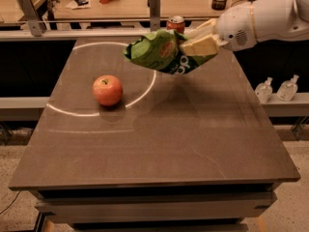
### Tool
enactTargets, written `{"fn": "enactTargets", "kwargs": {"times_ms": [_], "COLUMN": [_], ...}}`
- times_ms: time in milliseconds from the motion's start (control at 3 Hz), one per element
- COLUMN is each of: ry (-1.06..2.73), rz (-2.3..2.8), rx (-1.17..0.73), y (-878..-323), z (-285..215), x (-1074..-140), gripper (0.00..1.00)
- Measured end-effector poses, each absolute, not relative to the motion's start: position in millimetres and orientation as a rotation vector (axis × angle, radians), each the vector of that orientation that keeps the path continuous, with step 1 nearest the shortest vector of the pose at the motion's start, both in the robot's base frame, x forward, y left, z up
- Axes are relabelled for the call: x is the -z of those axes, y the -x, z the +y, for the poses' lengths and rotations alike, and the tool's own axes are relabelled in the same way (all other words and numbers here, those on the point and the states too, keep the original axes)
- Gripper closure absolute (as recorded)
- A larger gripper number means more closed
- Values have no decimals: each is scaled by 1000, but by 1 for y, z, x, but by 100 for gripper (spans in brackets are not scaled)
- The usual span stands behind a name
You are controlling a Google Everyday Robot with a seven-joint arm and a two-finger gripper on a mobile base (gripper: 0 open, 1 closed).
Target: Move green rice chip bag near apple
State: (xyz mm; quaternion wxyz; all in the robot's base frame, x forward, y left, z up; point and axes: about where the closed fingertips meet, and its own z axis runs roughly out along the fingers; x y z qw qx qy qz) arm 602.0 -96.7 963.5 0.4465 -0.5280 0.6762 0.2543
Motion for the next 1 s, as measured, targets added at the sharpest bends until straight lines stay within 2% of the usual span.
{"fn": "enactTargets", "kwargs": {"times_ms": [667, 1000], "ry": [1356, 1399], "rz": [1629, 1654], "rx": [-886, -994], "y": [-602, -608], "z": [-30, -10], "x": [-952, -941], "gripper": [100, 96]}}
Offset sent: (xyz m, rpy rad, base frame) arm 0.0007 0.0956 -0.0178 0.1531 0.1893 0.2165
